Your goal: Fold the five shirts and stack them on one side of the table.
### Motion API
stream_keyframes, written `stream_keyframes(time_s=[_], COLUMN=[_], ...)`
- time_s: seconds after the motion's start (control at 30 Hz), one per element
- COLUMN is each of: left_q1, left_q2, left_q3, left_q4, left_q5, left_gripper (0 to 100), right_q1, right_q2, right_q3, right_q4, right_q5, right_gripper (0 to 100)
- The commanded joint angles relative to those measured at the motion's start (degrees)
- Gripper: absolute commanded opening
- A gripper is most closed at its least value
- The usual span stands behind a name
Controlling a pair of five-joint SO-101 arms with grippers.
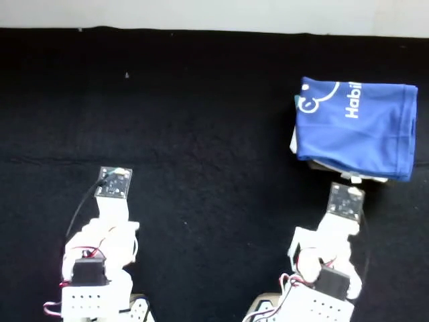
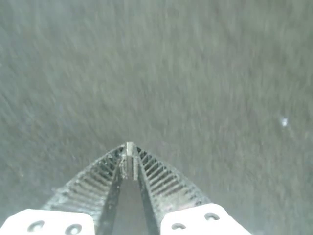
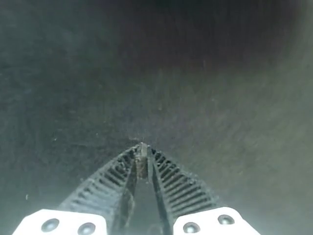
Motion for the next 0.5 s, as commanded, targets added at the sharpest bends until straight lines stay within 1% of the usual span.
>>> stream_keyframes(time_s=[0.0, 0.13, 0.47], left_q1=[0.6, 0.7, 0.7], left_q2=[0.0, 0.0, 0.0], left_q3=[0.4, 0.7, 0.7], left_q4=[4.8, 4.7, 4.7], left_q5=[0.4, 0.4, 0.4], left_gripper=[1, 1, 1], right_q1=[1.2, 0.4, 0.5], right_q2=[0.5, 0.5, -3.5], right_q3=[1.5, 10.4, 10.8], right_q4=[-2.4, -5.9, -5.7], right_q5=[-7.1, -7.3, -7.1], right_gripper=[0.7, 0.7, 0.7])
